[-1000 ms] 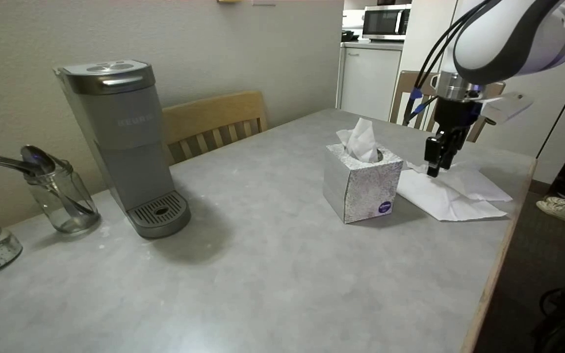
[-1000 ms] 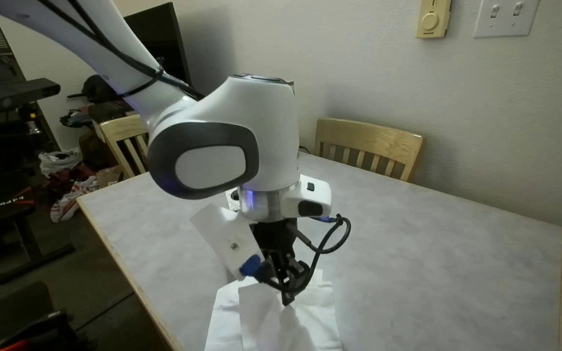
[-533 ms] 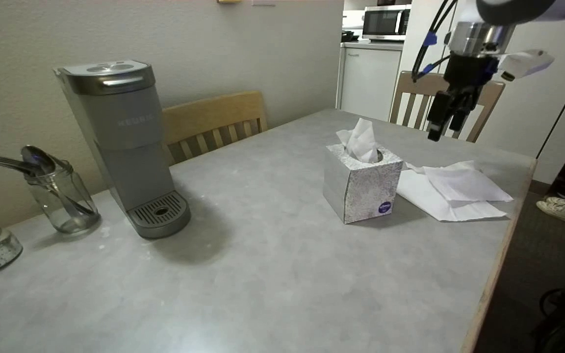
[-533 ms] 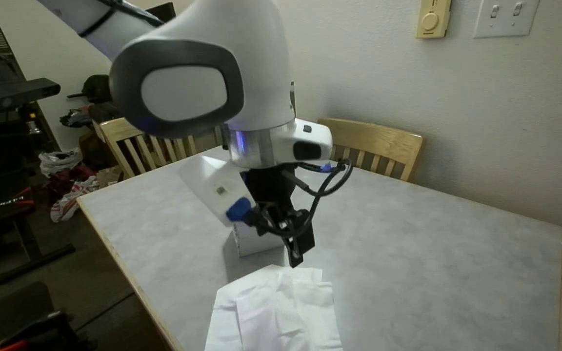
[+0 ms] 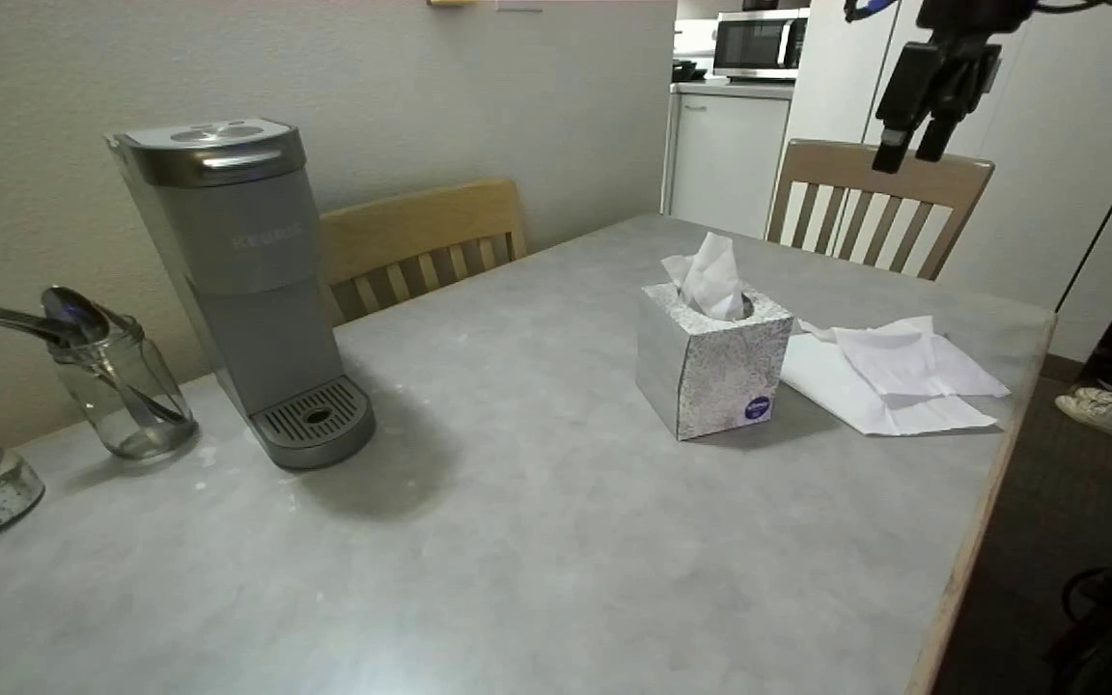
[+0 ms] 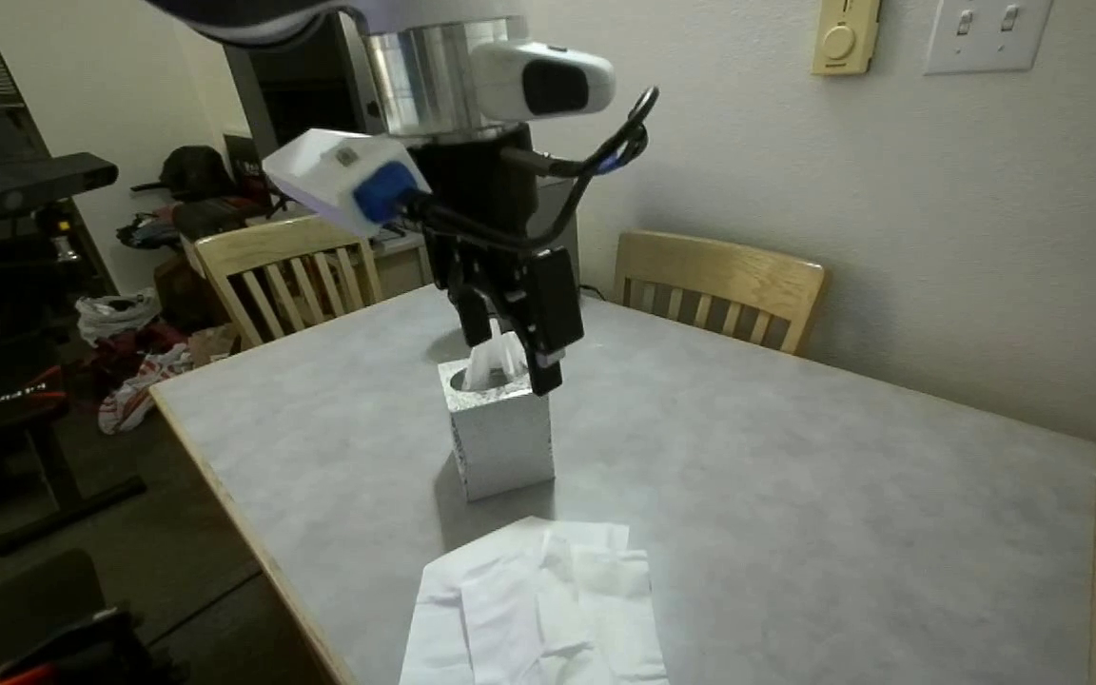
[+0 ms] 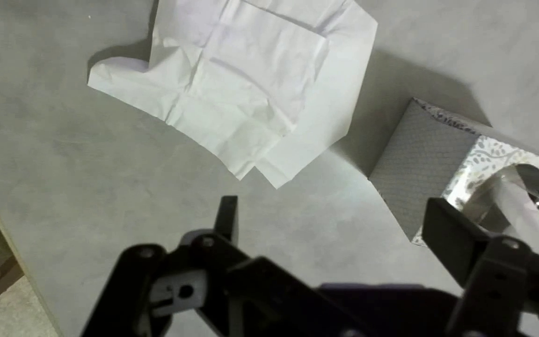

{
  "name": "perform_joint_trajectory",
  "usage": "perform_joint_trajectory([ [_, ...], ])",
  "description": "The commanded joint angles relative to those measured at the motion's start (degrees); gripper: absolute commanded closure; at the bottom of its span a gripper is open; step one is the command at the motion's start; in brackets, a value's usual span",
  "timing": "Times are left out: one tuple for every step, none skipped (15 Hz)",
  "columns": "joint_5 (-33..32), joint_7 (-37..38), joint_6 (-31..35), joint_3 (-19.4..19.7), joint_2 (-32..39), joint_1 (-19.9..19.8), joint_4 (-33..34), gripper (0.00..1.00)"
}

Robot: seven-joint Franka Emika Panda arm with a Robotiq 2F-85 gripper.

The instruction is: Remove one tissue from the box

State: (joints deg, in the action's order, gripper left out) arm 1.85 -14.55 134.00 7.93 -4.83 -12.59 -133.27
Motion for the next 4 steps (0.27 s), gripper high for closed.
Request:
perform_joint_trajectory([
  [-0.2, 0.3, -0.7, 1.1, -0.8, 1.3, 0.1, 0.00],
  [-0.2, 0.3, -1.0, 1.1, -1.1, 1.3, 0.1, 0.00],
  [-0.2, 0.3, -1.1, 1.1, -1.1, 1.3, 0.1, 0.00],
  [-0.2, 0.3, -1.1, 1.1, -1.0, 1.3, 0.1, 0.00],
])
